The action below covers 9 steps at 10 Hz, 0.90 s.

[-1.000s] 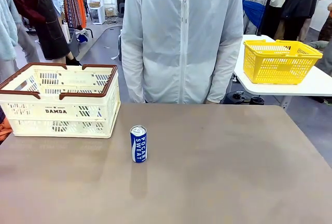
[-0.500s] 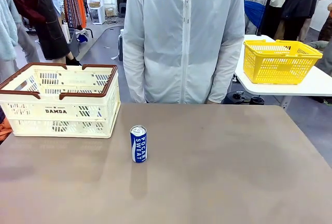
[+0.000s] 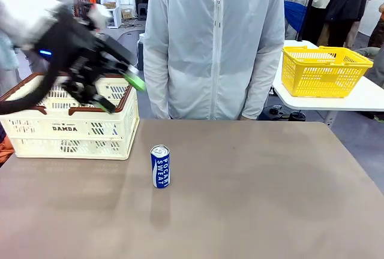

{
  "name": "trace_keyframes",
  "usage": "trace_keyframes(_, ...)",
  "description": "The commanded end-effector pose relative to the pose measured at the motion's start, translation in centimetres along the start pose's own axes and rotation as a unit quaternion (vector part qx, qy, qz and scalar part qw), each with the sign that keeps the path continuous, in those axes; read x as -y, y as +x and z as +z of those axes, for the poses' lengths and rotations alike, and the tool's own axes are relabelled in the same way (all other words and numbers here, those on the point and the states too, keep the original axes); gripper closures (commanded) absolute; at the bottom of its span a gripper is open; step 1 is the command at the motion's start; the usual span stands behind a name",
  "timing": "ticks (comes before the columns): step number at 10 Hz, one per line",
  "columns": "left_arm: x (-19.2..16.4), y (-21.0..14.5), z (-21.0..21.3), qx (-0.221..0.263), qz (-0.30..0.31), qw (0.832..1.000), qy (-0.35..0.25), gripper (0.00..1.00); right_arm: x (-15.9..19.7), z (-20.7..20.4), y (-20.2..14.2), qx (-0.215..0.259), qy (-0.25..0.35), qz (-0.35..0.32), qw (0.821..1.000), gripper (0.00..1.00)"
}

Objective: Place the drinks into the Shopping basket.
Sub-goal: Pick up one drink and place it into the Shopping basket.

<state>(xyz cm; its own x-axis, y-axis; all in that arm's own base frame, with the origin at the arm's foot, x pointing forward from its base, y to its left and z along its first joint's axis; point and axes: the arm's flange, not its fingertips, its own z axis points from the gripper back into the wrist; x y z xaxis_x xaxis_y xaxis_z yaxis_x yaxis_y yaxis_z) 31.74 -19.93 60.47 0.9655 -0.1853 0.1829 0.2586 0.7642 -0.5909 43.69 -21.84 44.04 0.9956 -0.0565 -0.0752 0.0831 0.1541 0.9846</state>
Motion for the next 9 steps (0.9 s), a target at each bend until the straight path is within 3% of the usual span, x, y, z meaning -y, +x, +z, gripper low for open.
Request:
trace_keyframes(1,0.3,2.7,-3.7,-0.012,0.010,0.987,0.157,0.00,-0.4,-0.1,-0.1,-0.005,-0.008,-0.010,1.000,0.00)
trace_keyframes(3,0.6,2.5,-8.2,-0.035,0.031,0.968,0.248,0.00,-0.4,-0.1,-0.1,-0.005,-0.008,-0.010,1.000,0.00)
trace_keyframes(4,0.5,2.4,-9.1,-0.018,0.035,0.964,0.263,0.00,-0.4,-0.1,-0.1,-0.005,-0.008,-0.010,1.000,0.00)
trace_keyframes(5,1.5,2.4,-8.0,-0.017,-0.046,0.983,0.175,0.00,-0.4,-0.1,-0.1,-0.005,-0.008,-0.010,1.000,0.00)
trace_keyframes(6,0.7,2.2,-9.5,-0.022,0.004,0.968,0.248,0.00,-0.4,-0.1,-0.1,-0.005,-0.008,-0.010,1.000,0.00)
trace_keyframes(8,0.8,2.5,-9.8,-0.025,-0.007,0.971,0.236,0.00,-0.4,-0.1,-0.1,-0.005,-0.008,-0.010,1.000,0.00)
trace_keyframes(9,0.5,2.5,-11.1,0.027,0.050,0.963,0.264,0.00,-0.4,-0.1,-0.1,-0.005,-0.008,-0.010,1.000,0.00)
